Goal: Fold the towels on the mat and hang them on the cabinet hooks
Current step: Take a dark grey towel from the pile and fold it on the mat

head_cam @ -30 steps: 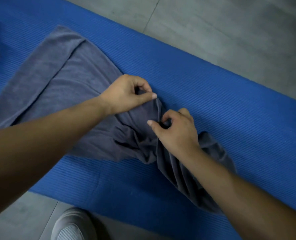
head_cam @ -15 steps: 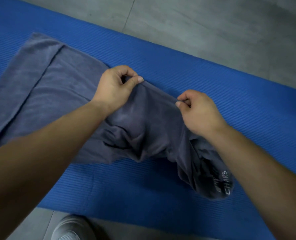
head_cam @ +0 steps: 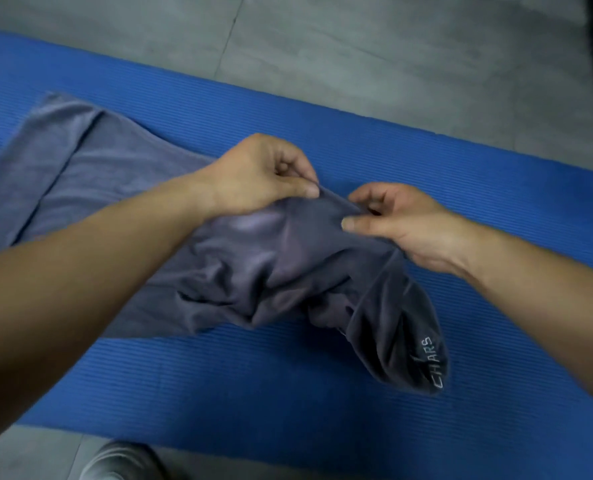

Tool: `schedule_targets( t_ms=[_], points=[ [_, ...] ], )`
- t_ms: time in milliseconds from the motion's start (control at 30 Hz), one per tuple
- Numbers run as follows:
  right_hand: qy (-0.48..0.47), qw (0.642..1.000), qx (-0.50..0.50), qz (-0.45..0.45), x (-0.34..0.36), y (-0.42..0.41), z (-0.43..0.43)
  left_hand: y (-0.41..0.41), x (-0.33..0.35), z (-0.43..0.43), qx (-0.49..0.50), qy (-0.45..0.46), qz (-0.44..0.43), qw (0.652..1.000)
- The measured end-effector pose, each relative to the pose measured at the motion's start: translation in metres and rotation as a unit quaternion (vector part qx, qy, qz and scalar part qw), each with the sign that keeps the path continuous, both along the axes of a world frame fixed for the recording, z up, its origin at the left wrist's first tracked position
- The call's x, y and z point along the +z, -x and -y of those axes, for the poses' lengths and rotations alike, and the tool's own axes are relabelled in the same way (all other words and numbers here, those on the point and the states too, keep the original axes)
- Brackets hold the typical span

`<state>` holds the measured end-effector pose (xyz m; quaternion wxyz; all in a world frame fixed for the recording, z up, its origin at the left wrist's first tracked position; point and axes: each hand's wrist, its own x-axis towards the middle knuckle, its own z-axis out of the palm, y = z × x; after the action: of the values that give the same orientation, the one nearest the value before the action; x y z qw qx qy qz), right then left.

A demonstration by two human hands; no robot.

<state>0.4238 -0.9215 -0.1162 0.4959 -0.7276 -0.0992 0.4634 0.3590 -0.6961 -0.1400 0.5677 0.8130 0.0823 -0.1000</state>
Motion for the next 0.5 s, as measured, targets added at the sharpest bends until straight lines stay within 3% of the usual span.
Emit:
schedule_targets(
  t_ms=[100,200,267,367,433,500],
  points=[
    [0.103,0.985,0.114,0.075,0.005,-0.007,0.03,-0.006,0.009,-0.015,0.038,-0.016,-0.006,0.999],
    [0.11,0.983,0.13,0.062,0.012,-0.017,0.067,-0.014,0.018,-0.019,0.049,-0.06,-0.045,0.996],
    [0.104,0.988,0.106,0.053,0.014,-0.022,0.088,-0.021,0.02,-0.011,0.009,-0.135,-0.088,0.987],
    [0.056,0.998,0.026,0.017,0.008,-0.022,0.11,-0.033,0.029,0.024,-0.139,-0.312,-0.093,0.935],
    [0.006,1.0,-0.022,-0.019,0.003,-0.021,0.118,-0.04,0.037,0.062,-0.211,-0.285,-0.06,0.933],
    [-0.032,0.997,-0.052,-0.039,0.001,-0.021,0.125,-0.049,0.039,0.102,-0.237,-0.176,-0.053,0.954]
  ],
)
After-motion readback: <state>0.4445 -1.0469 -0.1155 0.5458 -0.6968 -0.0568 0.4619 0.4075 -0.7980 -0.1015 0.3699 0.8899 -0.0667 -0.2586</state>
